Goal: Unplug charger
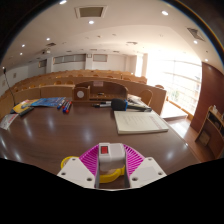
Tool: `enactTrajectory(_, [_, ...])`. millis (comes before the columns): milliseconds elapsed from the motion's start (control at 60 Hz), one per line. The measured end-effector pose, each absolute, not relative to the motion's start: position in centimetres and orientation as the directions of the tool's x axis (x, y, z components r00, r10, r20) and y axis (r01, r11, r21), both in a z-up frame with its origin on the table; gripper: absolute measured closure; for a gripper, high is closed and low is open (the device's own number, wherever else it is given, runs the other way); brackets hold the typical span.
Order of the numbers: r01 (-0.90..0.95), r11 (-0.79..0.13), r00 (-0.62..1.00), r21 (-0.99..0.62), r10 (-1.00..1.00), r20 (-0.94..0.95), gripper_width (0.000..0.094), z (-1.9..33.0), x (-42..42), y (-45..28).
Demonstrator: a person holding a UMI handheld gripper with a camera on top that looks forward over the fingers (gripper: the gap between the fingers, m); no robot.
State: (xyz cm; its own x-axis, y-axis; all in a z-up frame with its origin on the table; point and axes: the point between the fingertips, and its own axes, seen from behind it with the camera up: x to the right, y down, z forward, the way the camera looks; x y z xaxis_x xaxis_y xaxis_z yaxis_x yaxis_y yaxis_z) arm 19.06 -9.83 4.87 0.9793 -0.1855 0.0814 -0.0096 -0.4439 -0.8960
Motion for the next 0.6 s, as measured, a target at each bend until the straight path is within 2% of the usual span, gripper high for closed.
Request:
enactTrajectory(67, [0.000,-0.447,0.980,-0.895,-0.180,0.090,0.0673,5.0,19.0,-9.8])
enactTrajectory(217, [0.000,-0.449,0.979,-0.894,-0.182,0.092,0.0696,5.3,18.9,-9.9])
enactTrajectory(233, [-0.004,-0.439,0.979,-0.899,-0.185,0.086,0.0697,6.5,19.0,-9.9])
enactTrajectory(267, [0.013,-0.335,0.978,-0.942,-0.194,0.082,0.0698,9.8,19.2,-9.9])
enactTrajectory(317, [0.080,-0.195,0.969,-0.978,-0.213,0.122,0.0700,17.6,19.9,-9.7])
enactTrajectory(367, [0.093,-0.110,0.973,-0.990,-0.201,0.114,0.0699,24.1,19.3,-9.9])
enactTrajectory(417, [0.050,-0.037,0.983,-0.998,-0.178,0.055,0.0700,28.6,20.2,-8.8])
enactTrajectory(450, [0.041,-0.009,0.984,-0.999,-0.175,0.042,0.0700,30.3,21.0,-9.0])
enactTrajectory(517, [0.026,0.019,0.984,-0.999,-0.175,0.023,0.0699,31.3,22.8,-10.6])
enactTrajectory(533, [0.028,-0.004,0.984,-1.000,-0.179,0.028,0.0699,31.1,23.4,-9.6])
enactTrajectory(600, [0.002,-0.096,0.983,-0.995,-0.183,0.019,0.0698,26.6,25.9,-9.0])
